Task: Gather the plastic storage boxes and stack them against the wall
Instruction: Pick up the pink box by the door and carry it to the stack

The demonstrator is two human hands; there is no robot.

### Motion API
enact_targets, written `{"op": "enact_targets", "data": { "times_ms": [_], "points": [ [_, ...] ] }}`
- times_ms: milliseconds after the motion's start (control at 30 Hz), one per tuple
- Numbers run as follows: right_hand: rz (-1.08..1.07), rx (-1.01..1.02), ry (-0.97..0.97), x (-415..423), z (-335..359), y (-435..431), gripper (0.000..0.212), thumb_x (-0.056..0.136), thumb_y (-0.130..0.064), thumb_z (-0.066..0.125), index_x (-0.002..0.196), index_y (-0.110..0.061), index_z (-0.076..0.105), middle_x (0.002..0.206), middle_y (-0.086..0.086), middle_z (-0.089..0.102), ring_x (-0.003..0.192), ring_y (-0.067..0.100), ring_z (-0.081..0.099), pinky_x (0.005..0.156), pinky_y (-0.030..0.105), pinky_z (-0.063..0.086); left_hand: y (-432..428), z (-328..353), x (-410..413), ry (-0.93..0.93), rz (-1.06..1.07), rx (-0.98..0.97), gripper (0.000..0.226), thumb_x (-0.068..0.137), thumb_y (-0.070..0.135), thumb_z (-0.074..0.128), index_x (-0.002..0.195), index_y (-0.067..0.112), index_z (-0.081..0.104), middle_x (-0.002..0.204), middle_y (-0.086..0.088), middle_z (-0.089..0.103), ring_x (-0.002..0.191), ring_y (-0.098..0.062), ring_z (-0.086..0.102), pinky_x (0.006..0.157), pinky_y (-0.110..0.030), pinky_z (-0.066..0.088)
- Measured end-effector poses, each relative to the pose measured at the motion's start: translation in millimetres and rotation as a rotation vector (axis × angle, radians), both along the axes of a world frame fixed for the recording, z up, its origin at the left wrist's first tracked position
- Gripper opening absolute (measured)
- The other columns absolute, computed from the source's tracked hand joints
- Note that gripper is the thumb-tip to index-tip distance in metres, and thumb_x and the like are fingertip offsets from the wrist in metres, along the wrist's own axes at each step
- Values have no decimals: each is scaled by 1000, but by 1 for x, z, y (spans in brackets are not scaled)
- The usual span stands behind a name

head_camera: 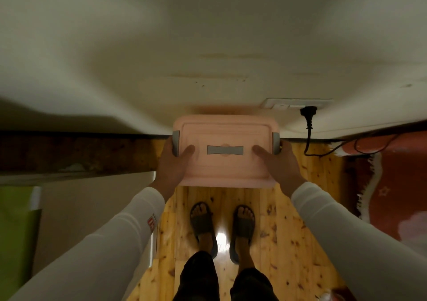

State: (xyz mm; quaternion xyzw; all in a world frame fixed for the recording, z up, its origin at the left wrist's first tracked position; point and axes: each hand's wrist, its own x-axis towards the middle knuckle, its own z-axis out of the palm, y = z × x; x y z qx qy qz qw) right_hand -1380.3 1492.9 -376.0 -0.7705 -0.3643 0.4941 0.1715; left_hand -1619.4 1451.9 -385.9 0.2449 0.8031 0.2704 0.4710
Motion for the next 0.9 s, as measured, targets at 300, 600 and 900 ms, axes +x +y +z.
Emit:
{"op": "enact_targets", "data": {
  "times_ms": [300, 600, 900],
  "points": [
    [17, -4, 2, 0, -8, 7, 63, 80, -42, 72, 128, -13, 44, 108, 1, 53, 97, 23, 53, 80, 37, 47, 8, -7, 1, -4, 23, 12, 63, 91, 33, 64, 147, 27, 35, 134, 7, 50, 126, -22, 48, 94, -37, 40],
    [32, 21, -13, -3, -12, 9, 64, 78, -45, 71, 128, -14, 44, 109, -1, 53, 97, 22, 53, 83, 40, 48, 11, -11, -3, -20, 47, 11, 66, 90, 34, 65, 148, 28, 34, 140, 3, 49, 126, -22, 48, 99, -43, 42],
    [26, 35, 44, 0, -17, 1, 67, 77, -50, 71, 130, -21, 43, 112, -4, 54, 98, 20, 53, 75, 33, 43, 6, -11, -2, -23, 21, 38, 69, 86, 36, 69, 146, 31, 35, 121, 15, 47, 110, -12, 47, 88, -35, 40]
  ]
}}
